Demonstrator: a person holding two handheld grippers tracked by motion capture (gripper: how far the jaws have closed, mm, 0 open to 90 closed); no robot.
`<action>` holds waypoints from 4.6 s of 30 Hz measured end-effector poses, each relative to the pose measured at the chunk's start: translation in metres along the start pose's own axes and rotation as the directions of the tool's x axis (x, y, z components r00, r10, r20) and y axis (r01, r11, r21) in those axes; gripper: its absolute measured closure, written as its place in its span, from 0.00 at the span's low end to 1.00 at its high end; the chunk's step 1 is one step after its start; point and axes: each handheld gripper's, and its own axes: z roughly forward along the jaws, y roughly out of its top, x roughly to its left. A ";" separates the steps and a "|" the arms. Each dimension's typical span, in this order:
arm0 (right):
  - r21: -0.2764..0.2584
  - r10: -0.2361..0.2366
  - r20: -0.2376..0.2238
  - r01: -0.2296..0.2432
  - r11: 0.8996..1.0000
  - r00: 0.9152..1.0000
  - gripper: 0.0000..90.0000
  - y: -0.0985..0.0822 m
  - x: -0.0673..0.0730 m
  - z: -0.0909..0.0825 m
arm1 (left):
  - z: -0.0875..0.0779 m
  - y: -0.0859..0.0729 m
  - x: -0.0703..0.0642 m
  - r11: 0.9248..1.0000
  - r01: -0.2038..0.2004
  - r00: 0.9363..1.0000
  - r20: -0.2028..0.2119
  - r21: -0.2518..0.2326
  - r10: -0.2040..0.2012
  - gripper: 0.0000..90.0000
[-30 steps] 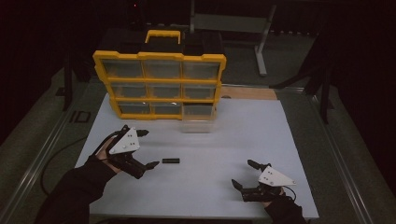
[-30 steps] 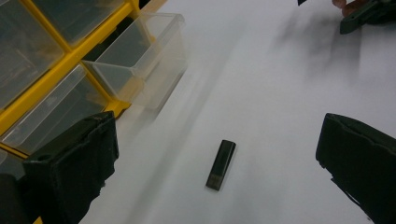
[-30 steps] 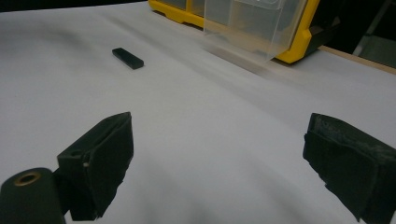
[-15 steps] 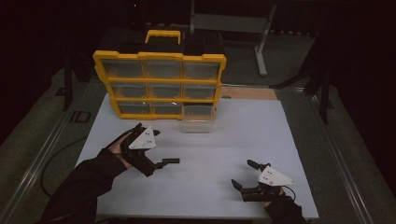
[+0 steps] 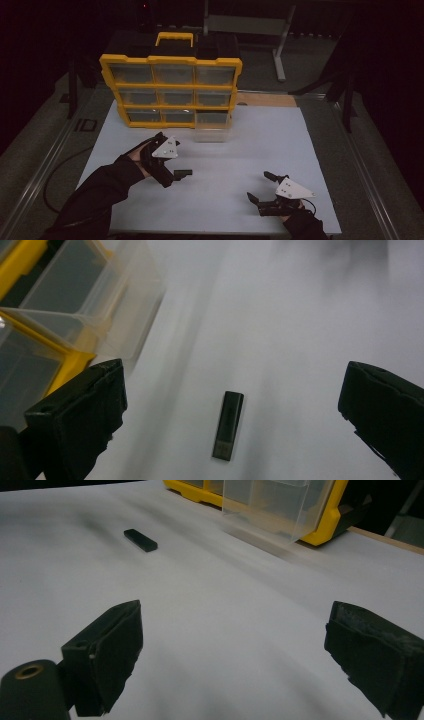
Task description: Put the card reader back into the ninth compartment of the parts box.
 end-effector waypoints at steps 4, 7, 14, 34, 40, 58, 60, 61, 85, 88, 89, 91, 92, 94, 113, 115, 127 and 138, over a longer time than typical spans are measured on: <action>0.004 0.004 -0.001 -0.004 1.000 1.000 0.10 0.000 0.000 0.000 | 0.008 -0.004 0.003 1.000 0.003 1.000 0.014 0.016 -0.004 0.00; 0.003 0.000 -0.001 0.000 1.000 1.000 0.10 0.000 0.000 0.000 | 0.014 -0.007 0.004 1.000 0.007 1.000 0.023 0.026 -0.008 0.00; 0.004 0.005 -0.005 -0.005 1.000 1.000 0.10 0.000 0.000 0.001 | 0.027 -0.016 0.009 0.997 0.021 0.999 0.040 0.068 -0.024 0.00; 0.008 0.005 -0.005 -0.005 1.000 1.000 0.10 0.000 0.000 0.001 | 0.056 -0.028 0.014 0.972 0.000 0.994 0.106 0.234 -0.026 0.06; 0.007 0.003 -0.006 -0.003 1.000 1.000 0.10 0.000 0.000 0.002 | 0.064 -0.028 0.014 0.957 -0.009 0.989 0.143 0.289 -0.033 0.15; 0.013 0.004 -0.008 -0.004 1.000 1.000 0.10 0.000 -0.001 0.002 | 0.071 -0.027 0.016 0.945 -0.020 0.991 0.129 0.326 -0.023 0.44; 0.013 0.003 -0.003 -0.003 1.000 1.000 0.10 0.000 0.000 0.002 | 0.072 -0.027 0.016 0.943 -0.022 0.991 0.134 0.332 -0.024 0.47; 0.009 0.006 -0.006 -0.006 1.000 1.000 0.10 0.000 0.000 0.002 | 0.072 -0.027 0.016 0.941 -0.023 0.991 0.135 0.336 -0.024 0.48; 0.012 0.004 -0.010 -0.004 1.000 1.000 0.10 0.000 -0.001 0.002 | 0.083 -0.021 0.018 0.904 -0.032 0.979 0.195 0.427 -0.057 0.82; 0.012 0.006 -0.009 -0.005 1.000 1.000 0.10 0.000 -0.001 0.002 | 0.083 -0.020 0.016 0.899 -0.046 0.981 0.189 0.435 -0.041 0.83; 0.012 0.006 -0.008 -0.006 1.000 1.000 0.10 0.000 0.000 0.002 | 0.083 -0.019 0.016 0.898 -0.052 0.981 0.189 0.436 -0.034 0.83; 0.014 0.005 -0.009 -0.005 1.000 1.000 0.10 0.000 -0.001 0.002 | 0.082 -0.018 0.015 0.898 -0.053 0.981 0.189 0.437 -0.034 0.83; 0.015 0.006 -0.007 -0.006 1.000 1.000 0.10 0.000 -0.001 0.002 | 0.081 -0.018 0.015 0.900 -0.050 0.982 0.184 0.434 -0.034 0.83; 0.012 0.008 -0.008 -0.008 1.000 1.000 0.10 0.000 -0.001 0.002 | 0.079 -0.016 0.015 0.902 -0.046 0.982 0.183 0.429 -0.037 0.83; 0.009 0.010 -0.008 -0.010 1.000 1.000 0.10 0.000 -0.001 0.002 | 0.060 0.014 0.015 0.920 -0.069 0.979 0.206 0.385 -0.012 0.83; 0.008 0.013 -0.008 -0.013 1.000 1.000 0.10 0.000 -0.001 0.002 | 0.058 0.018 0.015 0.923 -0.075 0.978 0.210 0.378 -0.007 0.83; 0.005 0.013 -0.010 -0.013 1.000 1.000 0.10 0.001 -0.001 0.002 | 0.052 0.038 0.019 0.929 -0.087 0.973 0.229 0.360 0.003 0.83; 0.003 0.012 -0.011 -0.012 1.000 1.000 0.10 0.001 -0.001 0.002 | 0.050 0.049 0.025 0.934 -0.086 0.975 0.221 0.346 0.007 0.83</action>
